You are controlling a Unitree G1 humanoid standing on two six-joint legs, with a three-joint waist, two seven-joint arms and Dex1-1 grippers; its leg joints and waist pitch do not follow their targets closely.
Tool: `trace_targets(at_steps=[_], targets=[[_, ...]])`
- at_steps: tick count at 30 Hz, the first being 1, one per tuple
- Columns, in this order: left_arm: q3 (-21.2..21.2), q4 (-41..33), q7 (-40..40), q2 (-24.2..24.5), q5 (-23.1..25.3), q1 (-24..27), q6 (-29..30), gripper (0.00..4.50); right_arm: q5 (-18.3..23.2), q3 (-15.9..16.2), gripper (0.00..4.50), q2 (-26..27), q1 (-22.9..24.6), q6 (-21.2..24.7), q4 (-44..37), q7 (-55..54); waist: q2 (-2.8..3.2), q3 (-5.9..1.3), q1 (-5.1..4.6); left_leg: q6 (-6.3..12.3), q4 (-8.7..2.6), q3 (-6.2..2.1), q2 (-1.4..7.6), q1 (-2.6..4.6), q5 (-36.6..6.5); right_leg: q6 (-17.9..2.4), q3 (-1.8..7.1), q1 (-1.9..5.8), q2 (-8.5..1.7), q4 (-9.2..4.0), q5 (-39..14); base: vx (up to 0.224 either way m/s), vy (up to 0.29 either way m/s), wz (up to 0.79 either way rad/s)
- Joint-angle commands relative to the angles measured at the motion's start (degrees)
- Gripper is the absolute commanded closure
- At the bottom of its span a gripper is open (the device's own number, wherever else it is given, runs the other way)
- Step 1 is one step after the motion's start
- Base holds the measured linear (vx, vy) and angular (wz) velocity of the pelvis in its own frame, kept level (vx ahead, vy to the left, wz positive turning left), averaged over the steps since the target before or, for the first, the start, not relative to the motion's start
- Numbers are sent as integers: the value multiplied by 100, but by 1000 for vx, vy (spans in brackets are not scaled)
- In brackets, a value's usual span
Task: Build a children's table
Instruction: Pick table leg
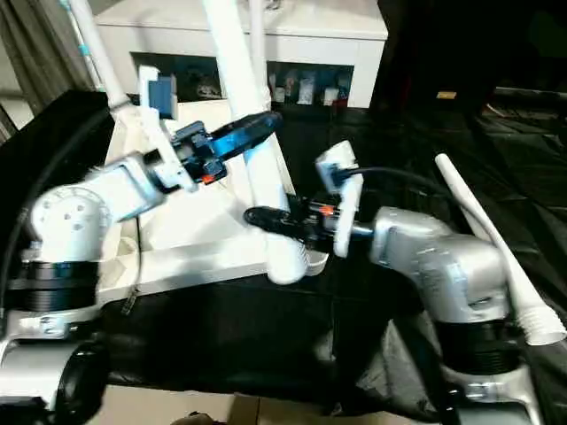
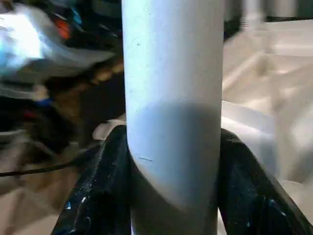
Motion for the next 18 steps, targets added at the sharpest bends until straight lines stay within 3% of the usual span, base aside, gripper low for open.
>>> trace_targets(at_steps=[1,2,7,9,14,18], targets=[[-14,-51,227,-41,232,-157,-220,155,-329,142,262,132,31,-255,-21,-373,-76,-423,4,113,-433,-192,390,121,-148,-1468,208,270,-336,-314,177,0,0,0],[-19,-50,252,-55,251,-153,-238,148,-357,165,262,143,32,-273,-27,-395,-77,-421,5,114,-435,-195,390,120,-148,-1456,207,269,-338,-318,166,0,0,0],[-62,146,1040,-538,710,-65,-749,121,-1560,1037,263,384,12,-1089,37,-1215,-74,-416,-13,10,-438,-199,393,113,-178,-1343,213,274,-338,-335,168,0,0,0],[-78,231,1231,-663,806,-36,-859,119,-1736,1146,263,618,-16,-1214,112,-1486,-72,-408,-23,9,-446,-197,385,106,-256,-1305,223,277,-342,-346,91,0,0,0],[-159,424,1904,-783,1281,9,-1214,119,-2141,1002,264,1254,-116,-1434,418,-2553,-39,-409,-45,-44,-468,-210,390,115,-366,-1285,222,243,-324,-349,101,0,0,0],[-32,564,2416,-900,1627,9,-1583,119,-2416,918,264,1569,-139,-1717,605,-2991,-36,-418,-48,-166,-487,-223,388,127,-446,-1153,215,261,-309,-346,151,0,0,0]])
